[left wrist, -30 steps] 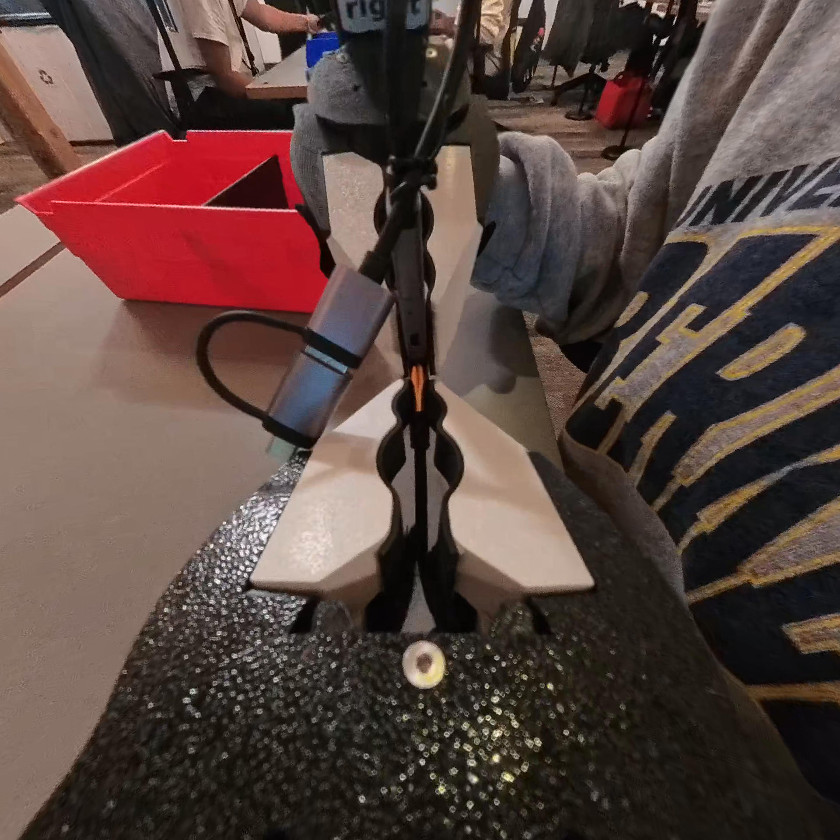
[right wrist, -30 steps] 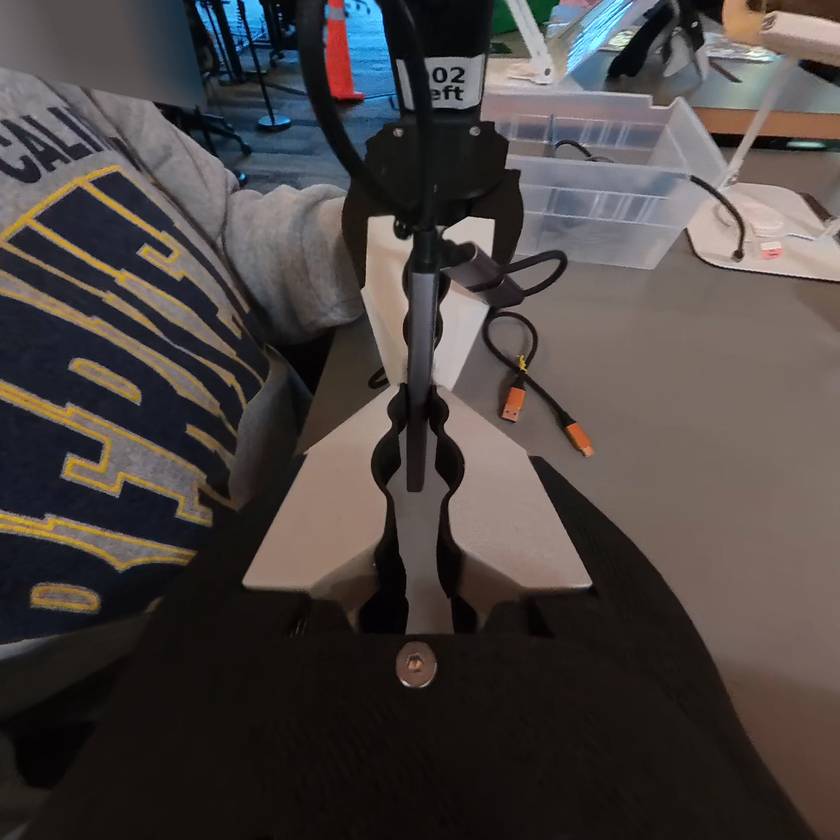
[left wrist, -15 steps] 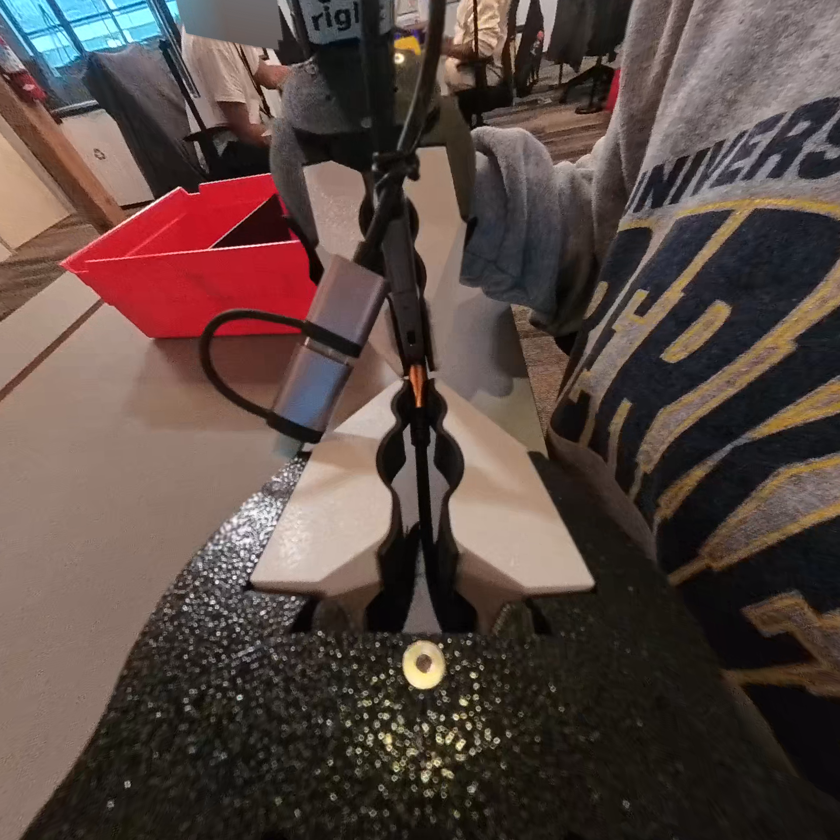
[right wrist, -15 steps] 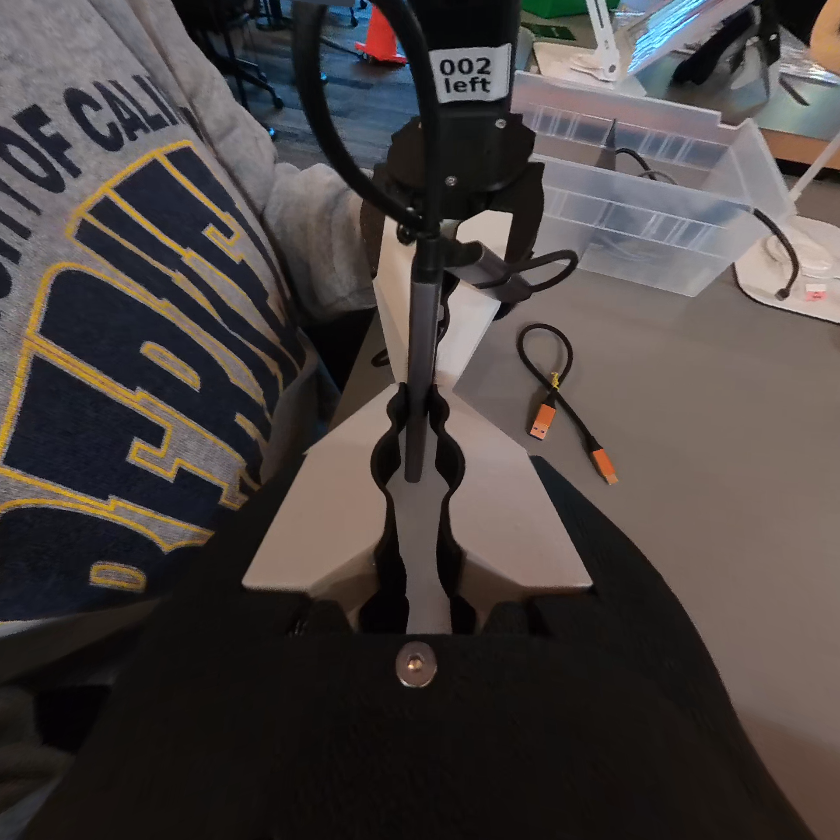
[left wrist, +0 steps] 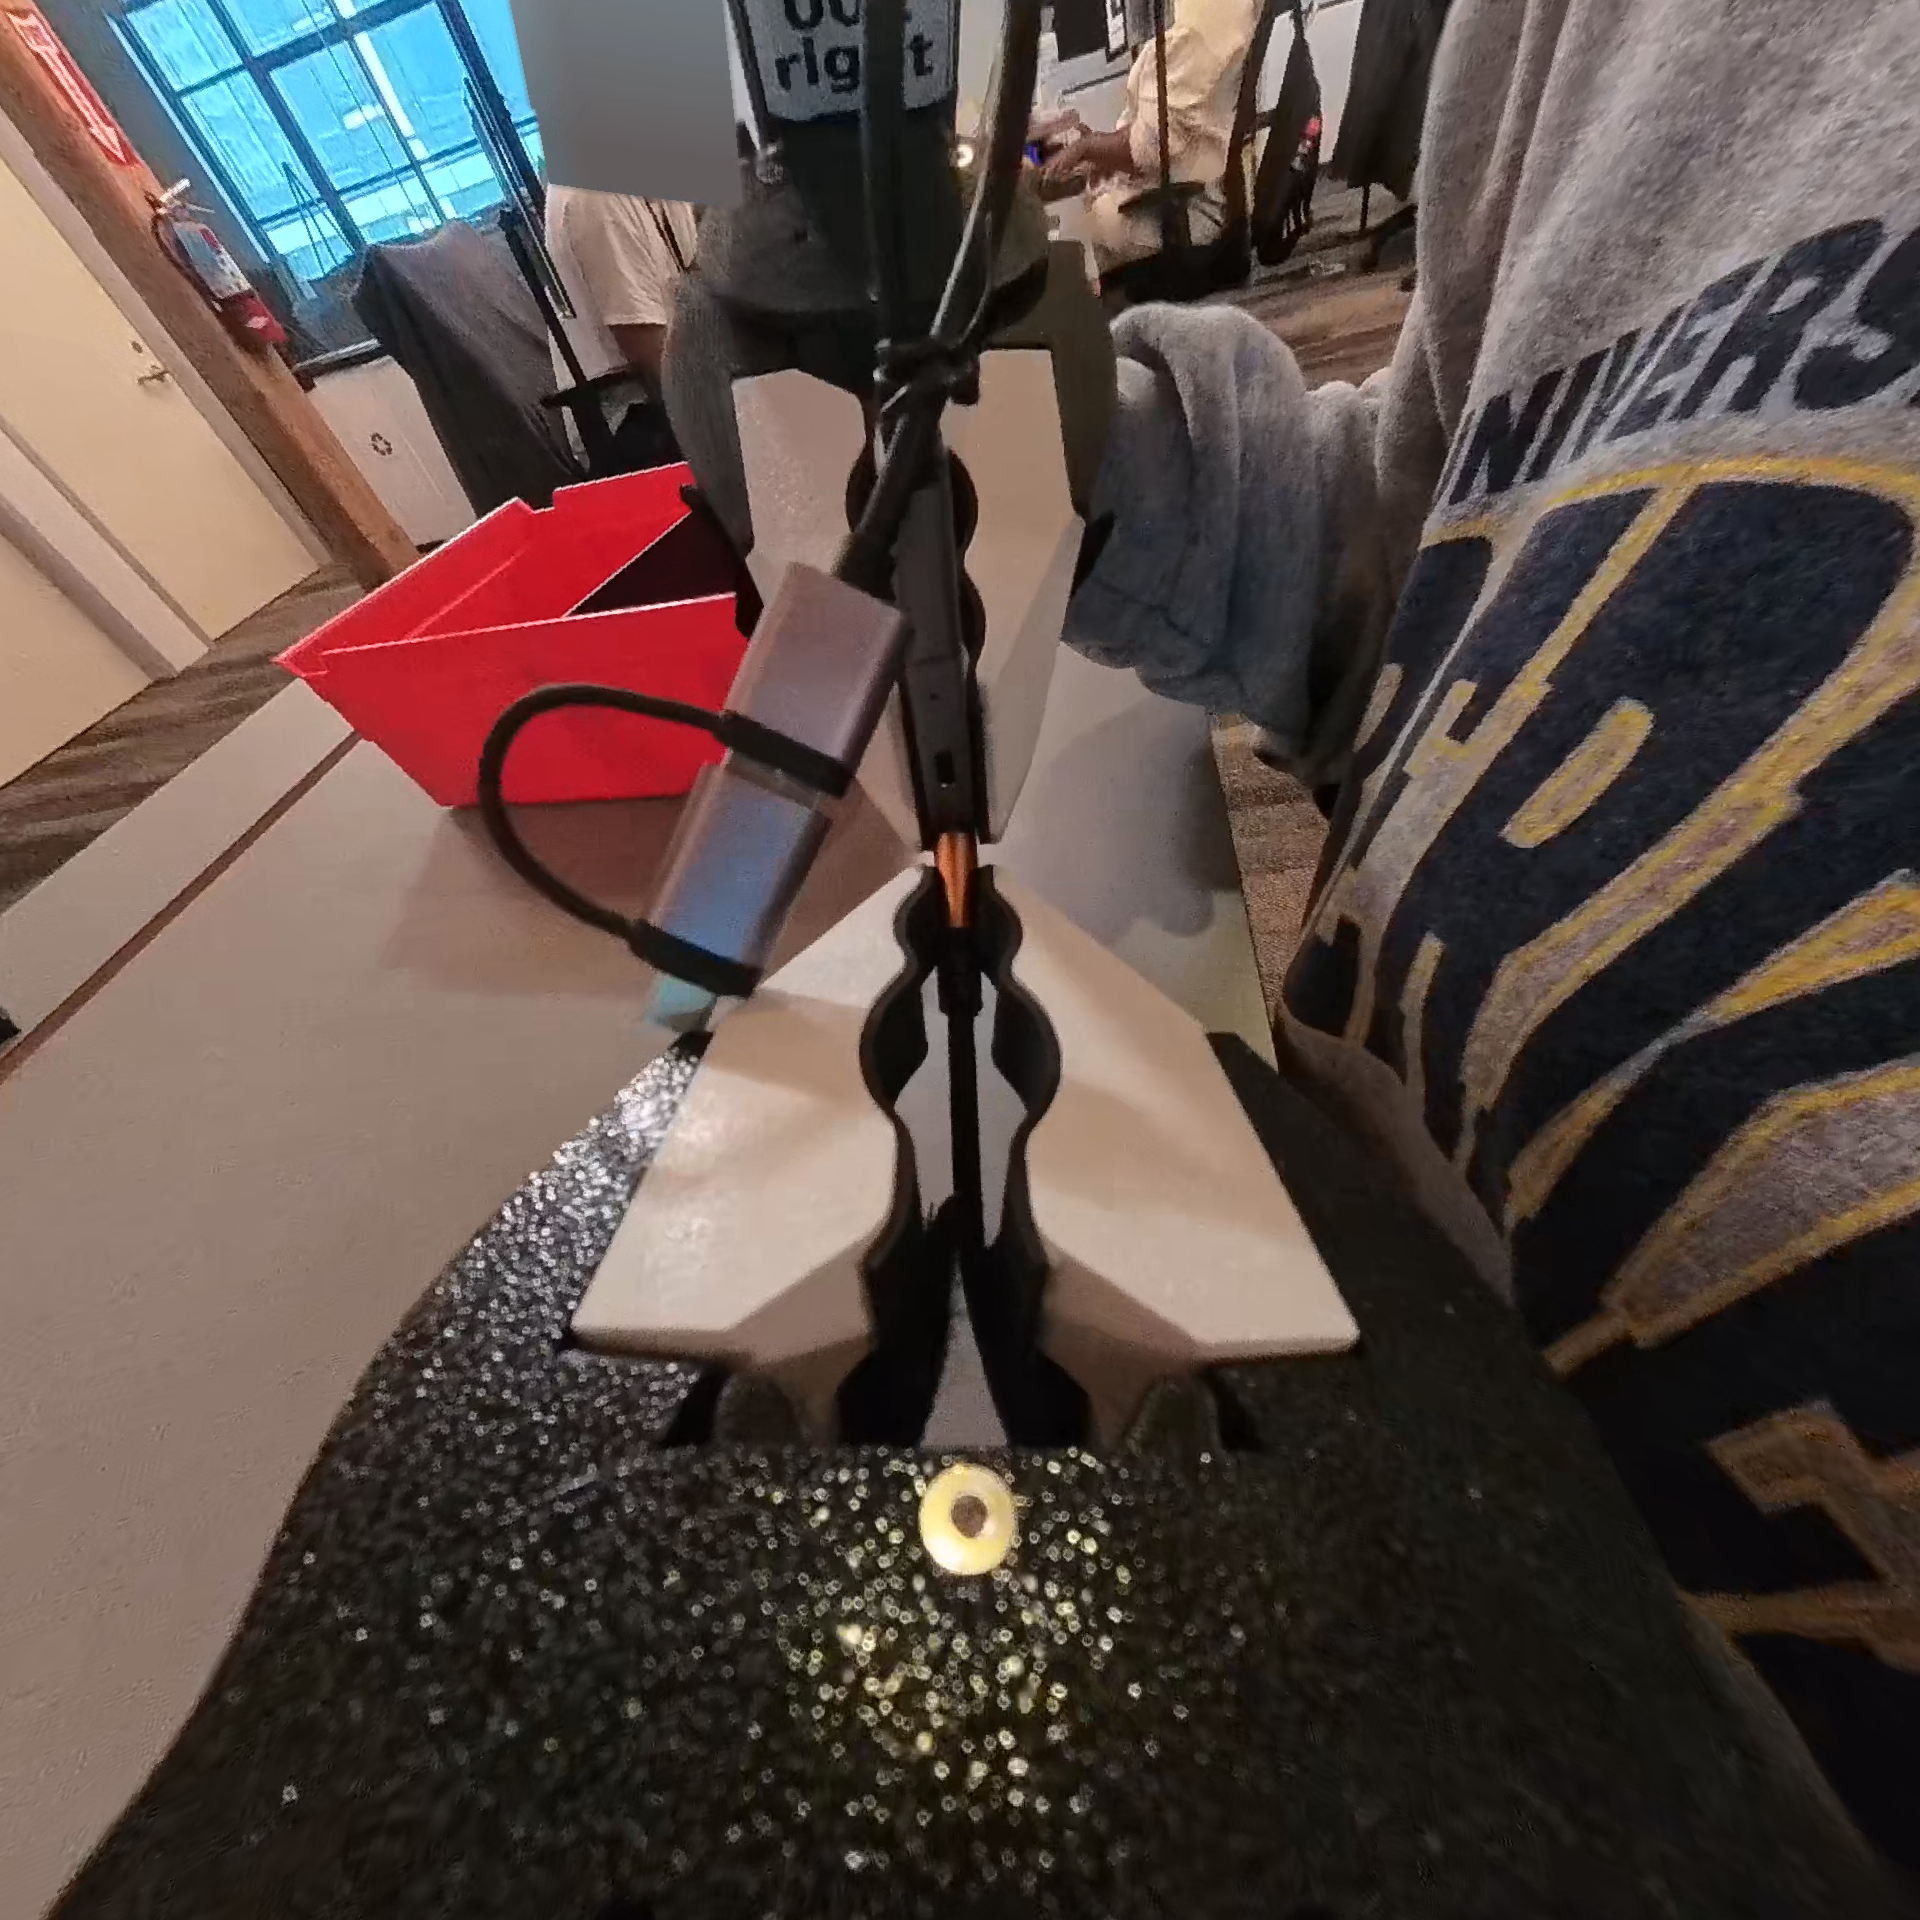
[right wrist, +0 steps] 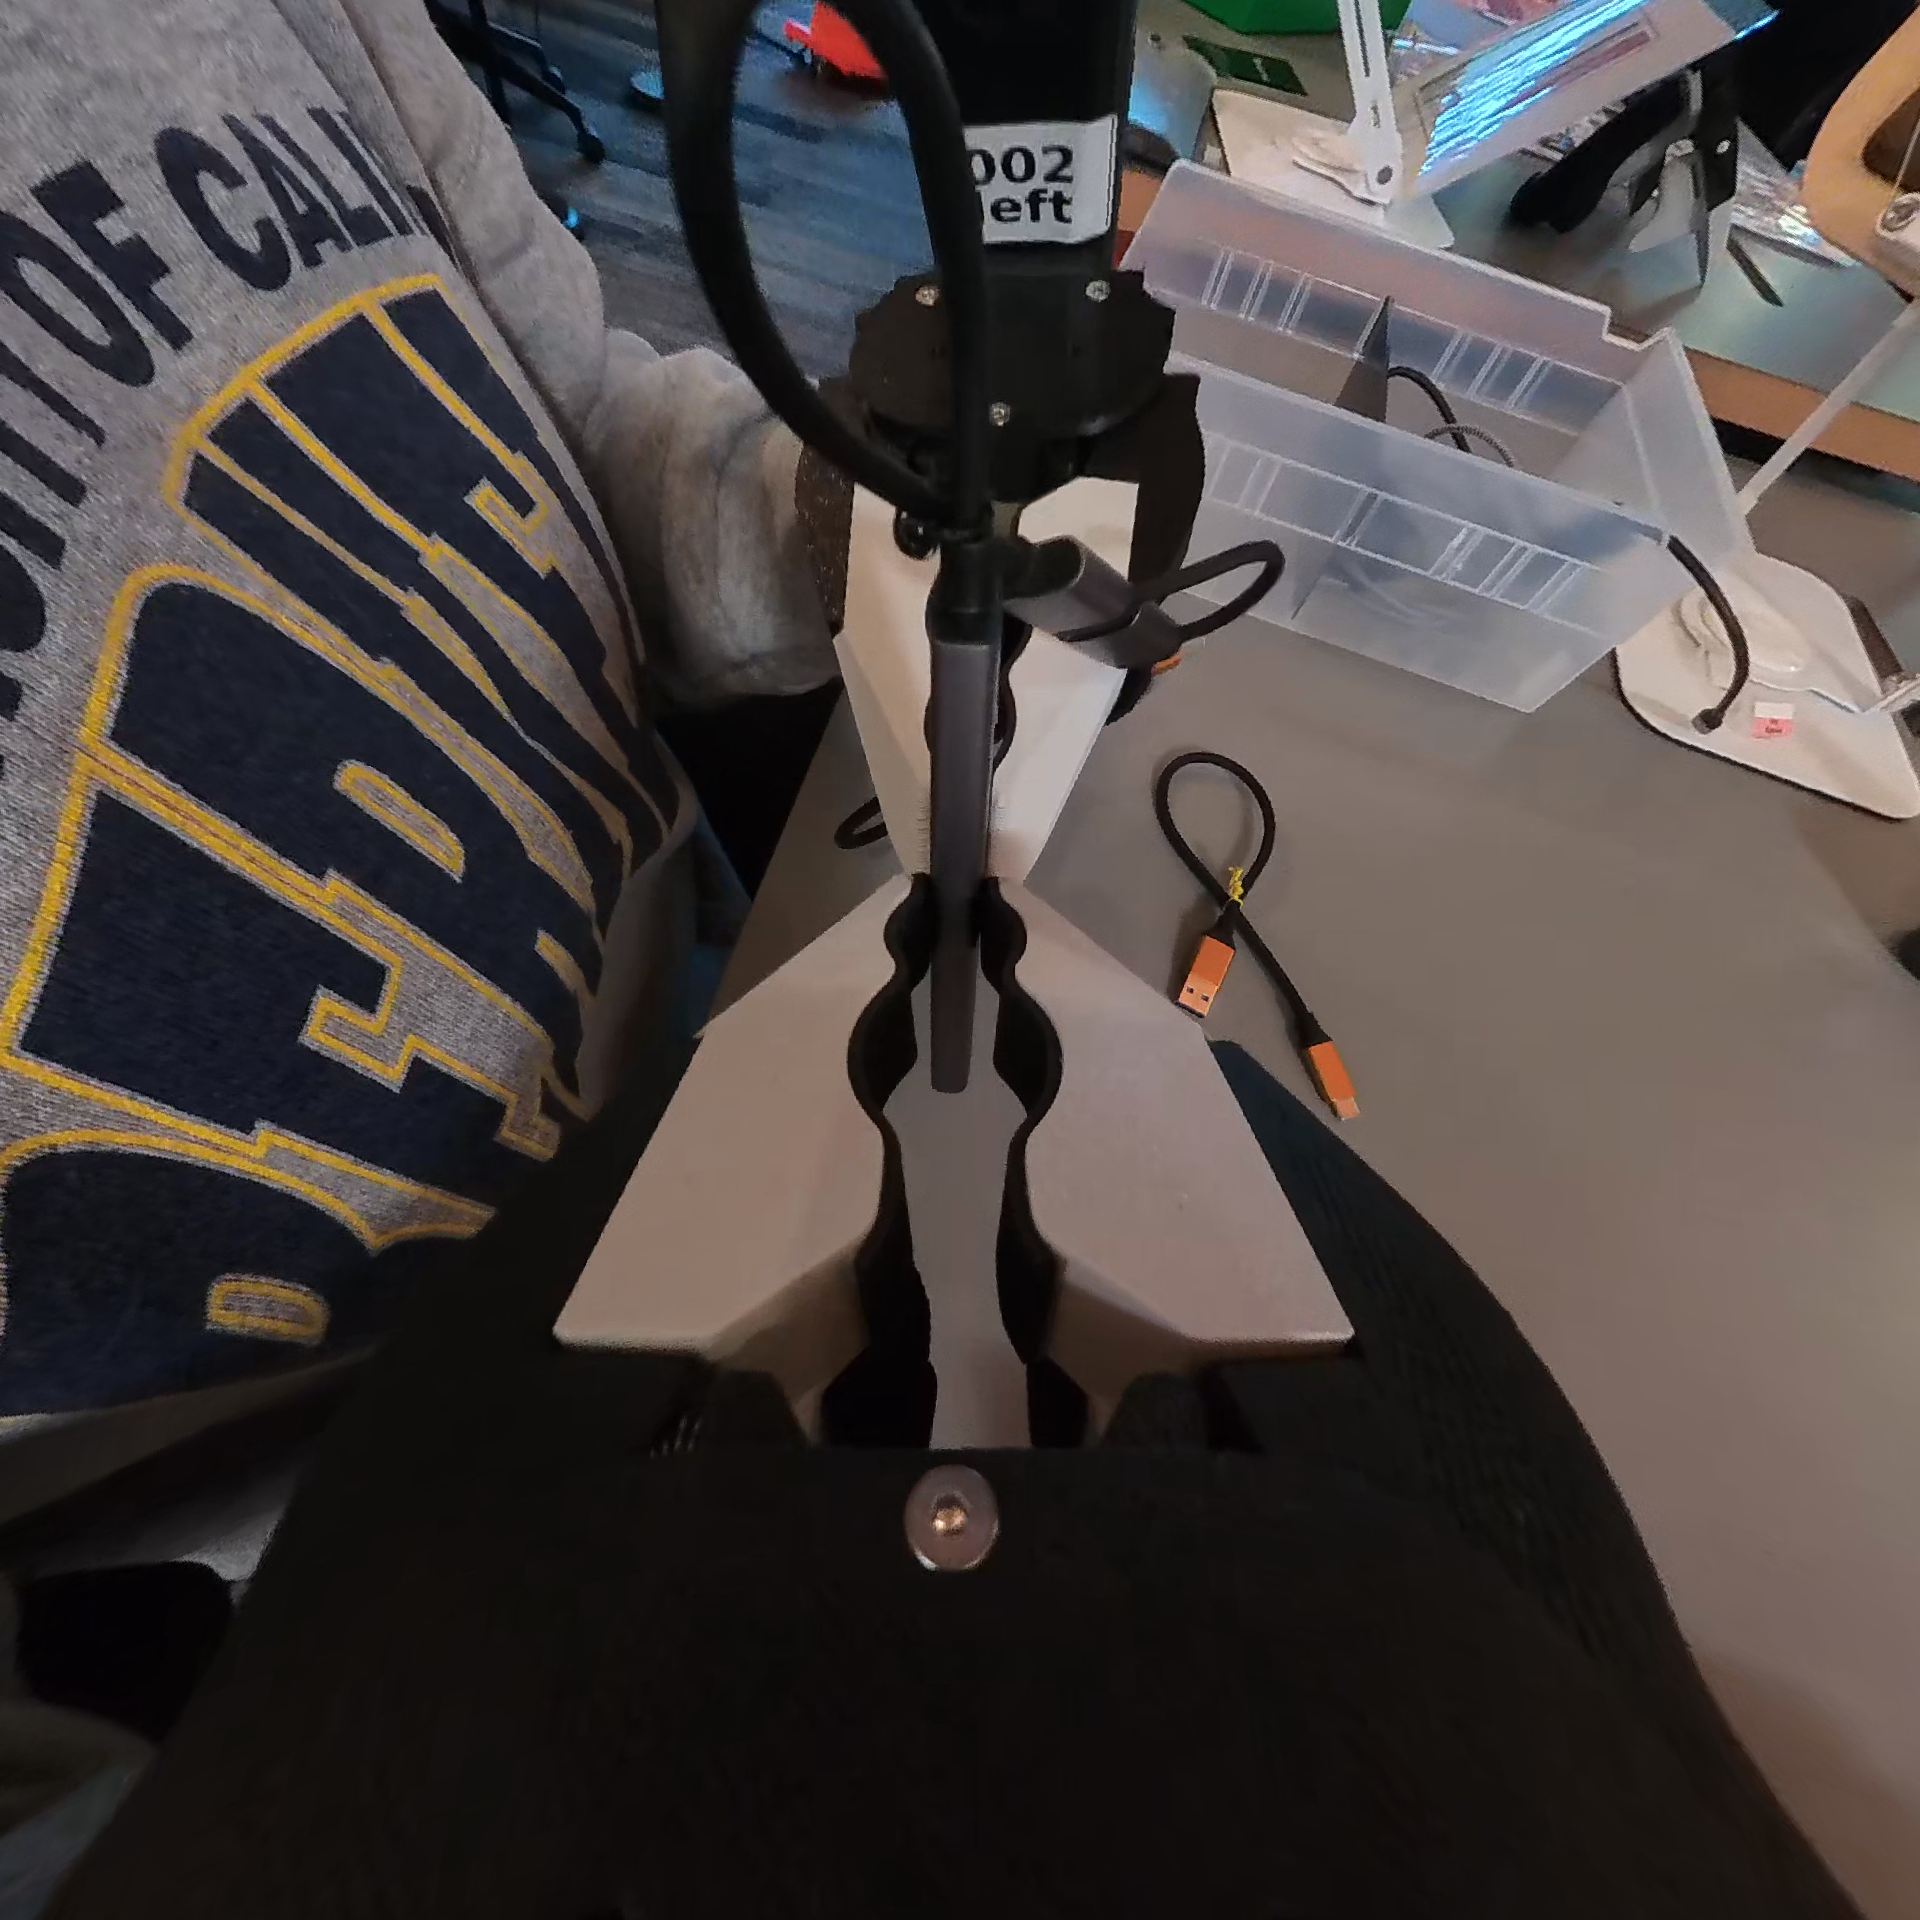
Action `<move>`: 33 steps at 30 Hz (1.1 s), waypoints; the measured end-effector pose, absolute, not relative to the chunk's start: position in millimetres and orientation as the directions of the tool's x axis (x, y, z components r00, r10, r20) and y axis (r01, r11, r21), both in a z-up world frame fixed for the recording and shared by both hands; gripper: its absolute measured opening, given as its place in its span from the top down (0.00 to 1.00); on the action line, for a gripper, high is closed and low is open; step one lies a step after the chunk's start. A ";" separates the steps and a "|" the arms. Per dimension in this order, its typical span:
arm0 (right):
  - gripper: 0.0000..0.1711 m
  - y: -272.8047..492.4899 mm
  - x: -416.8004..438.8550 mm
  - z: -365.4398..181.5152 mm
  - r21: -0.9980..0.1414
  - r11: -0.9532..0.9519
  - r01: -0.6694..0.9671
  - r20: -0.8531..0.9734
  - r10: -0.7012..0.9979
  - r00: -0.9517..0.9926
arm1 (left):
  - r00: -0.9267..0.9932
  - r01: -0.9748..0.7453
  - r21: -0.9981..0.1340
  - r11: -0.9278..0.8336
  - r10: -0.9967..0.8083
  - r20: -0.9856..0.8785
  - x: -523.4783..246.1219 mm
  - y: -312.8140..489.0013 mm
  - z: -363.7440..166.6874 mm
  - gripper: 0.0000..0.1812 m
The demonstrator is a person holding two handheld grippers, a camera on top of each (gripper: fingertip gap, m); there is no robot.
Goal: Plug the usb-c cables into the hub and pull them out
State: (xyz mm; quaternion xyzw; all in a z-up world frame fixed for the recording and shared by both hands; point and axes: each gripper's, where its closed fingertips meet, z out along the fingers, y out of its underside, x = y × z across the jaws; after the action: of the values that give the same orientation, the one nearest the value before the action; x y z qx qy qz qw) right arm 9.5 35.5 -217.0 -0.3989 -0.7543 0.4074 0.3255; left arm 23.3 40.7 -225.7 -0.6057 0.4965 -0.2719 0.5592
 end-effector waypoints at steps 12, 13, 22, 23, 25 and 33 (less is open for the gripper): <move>0.95 111.2 25.2 -224.9 -0.866 0.185 0.465 0.152 0.983 -0.108 | 0.626 -0.238 -0.969 -0.064 -0.773 -0.103 -41.6 83.5 -230.5 0.98; 0.95 117.5 20.3 -232.5 -0.859 0.154 0.489 0.134 0.988 -0.075 | 0.654 -0.186 -0.971 -0.151 -0.756 -0.007 -45.1 93.9 -233.5 0.98; 0.96 152.7 8.0 -271.9 -0.791 -0.330 0.515 -0.298 0.943 0.147 | 0.672 0.026 -0.772 -0.636 -0.560 0.484 -69.1 151.2 -296.0 0.98; 0.96 154.8 7.4 -274.8 -0.779 -0.361 0.513 -0.327 0.931 0.160 | 0.687 0.024 -0.765 -0.643 -0.545 0.480 -71.1 154.7 -300.1 0.98; 0.96 160.3 6.8 -279.1 -0.773 -0.380 0.509 -0.331 0.925 0.188 | 0.687 0.014 -0.747 -0.664 -0.536 0.490 -71.0 157.7 -306.8 0.98; 0.96 184.5 31.0 -213.7 -0.864 -0.180 0.470 -0.069 0.967 0.244 | 0.732 0.091 -0.842 -0.532 -0.538 0.419 -83.7 169.7 -288.9 0.56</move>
State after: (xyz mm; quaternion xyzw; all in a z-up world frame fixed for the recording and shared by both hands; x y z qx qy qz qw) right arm 31.0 184.5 -213.7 -0.6933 -0.5183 0.3307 0.3761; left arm -83.7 169.7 -288.9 -0.8067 0.1386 -0.3392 0.4637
